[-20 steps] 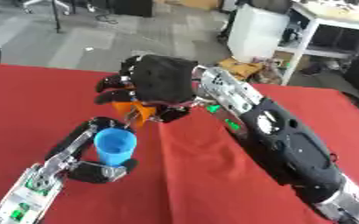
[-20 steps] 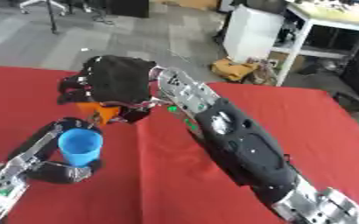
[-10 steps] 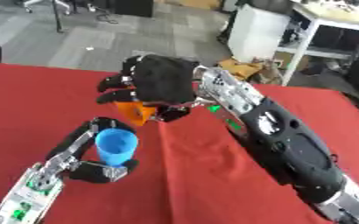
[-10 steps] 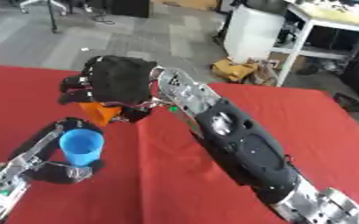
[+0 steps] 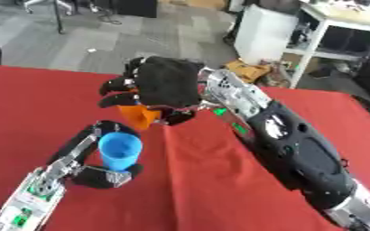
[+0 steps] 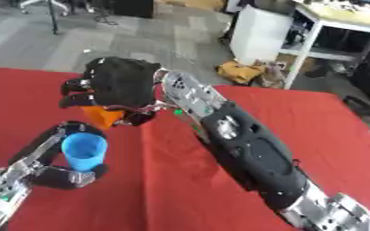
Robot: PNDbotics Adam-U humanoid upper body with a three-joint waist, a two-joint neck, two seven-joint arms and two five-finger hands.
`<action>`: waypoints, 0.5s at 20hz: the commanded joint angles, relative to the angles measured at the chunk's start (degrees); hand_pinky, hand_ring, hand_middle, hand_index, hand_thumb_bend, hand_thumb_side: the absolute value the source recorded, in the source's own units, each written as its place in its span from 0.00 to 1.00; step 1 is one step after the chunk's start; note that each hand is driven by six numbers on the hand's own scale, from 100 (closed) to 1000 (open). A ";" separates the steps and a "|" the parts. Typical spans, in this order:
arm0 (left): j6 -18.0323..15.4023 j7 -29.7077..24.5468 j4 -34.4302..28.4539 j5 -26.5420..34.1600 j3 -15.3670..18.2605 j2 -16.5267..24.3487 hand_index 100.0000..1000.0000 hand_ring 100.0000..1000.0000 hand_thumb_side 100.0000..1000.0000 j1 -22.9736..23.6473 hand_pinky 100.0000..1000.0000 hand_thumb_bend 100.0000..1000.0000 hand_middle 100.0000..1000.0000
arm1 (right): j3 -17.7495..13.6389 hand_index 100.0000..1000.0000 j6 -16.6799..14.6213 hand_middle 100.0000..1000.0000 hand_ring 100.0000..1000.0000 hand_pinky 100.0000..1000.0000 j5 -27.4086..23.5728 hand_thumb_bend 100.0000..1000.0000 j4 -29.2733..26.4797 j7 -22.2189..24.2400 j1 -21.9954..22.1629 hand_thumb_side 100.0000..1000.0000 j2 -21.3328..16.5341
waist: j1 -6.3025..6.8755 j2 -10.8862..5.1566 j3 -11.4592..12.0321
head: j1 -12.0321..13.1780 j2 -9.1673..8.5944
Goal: Pour the contents of one cup into another cup.
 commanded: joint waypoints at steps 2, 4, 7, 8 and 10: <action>-0.39 1.19 -0.51 -0.35 0.86 -0.23 0.61 0.39 0.00 -1.43 0.23 0.28 0.41 | -1.17 0.87 0.69 0.78 0.46 0.56 -1.50 0.22 -0.12 -1.45 -0.93 0.00 -0.95 | 0.59 -1.08 -0.25 | 0.16 -0.08; -0.82 2.69 -0.11 -1.02 1.32 -0.04 0.61 0.39 0.00 -1.37 0.23 0.28 0.42 | -1.93 0.87 1.79 0.77 0.46 0.55 -3.92 0.22 0.03 -2.48 -0.37 0.00 -1.02 | 0.58 -0.99 -0.46 | 0.31 -0.17; -1.84 5.99 1.73 -3.11 2.32 0.45 0.63 0.41 0.00 -1.10 0.26 0.31 0.44 | -3.00 0.86 4.00 0.74 0.44 0.53 -10.93 0.22 -1.11 -2.94 0.53 0.00 -1.47 | 0.53 -0.69 -1.13 | 0.86 -1.07; -2.32 7.42 2.75 -4.26 2.85 0.67 0.63 0.41 0.00 -1.07 0.26 0.32 0.44 | -3.23 0.86 4.74 0.73 0.44 0.52 -14.16 0.22 -2.00 -2.76 0.81 0.00 -1.69 | 0.49 -0.56 -1.43 | 1.09 -1.40; -3.80 10.44 4.75 -7.27 3.82 1.19 0.63 0.41 0.00 -0.87 0.27 0.33 0.44 | -3.61 0.85 6.49 0.72 0.42 0.50 -21.16 0.22 -4.46 -1.48 1.47 0.00 -2.34 | 0.48 -0.34 -2.01 | 1.58 -1.95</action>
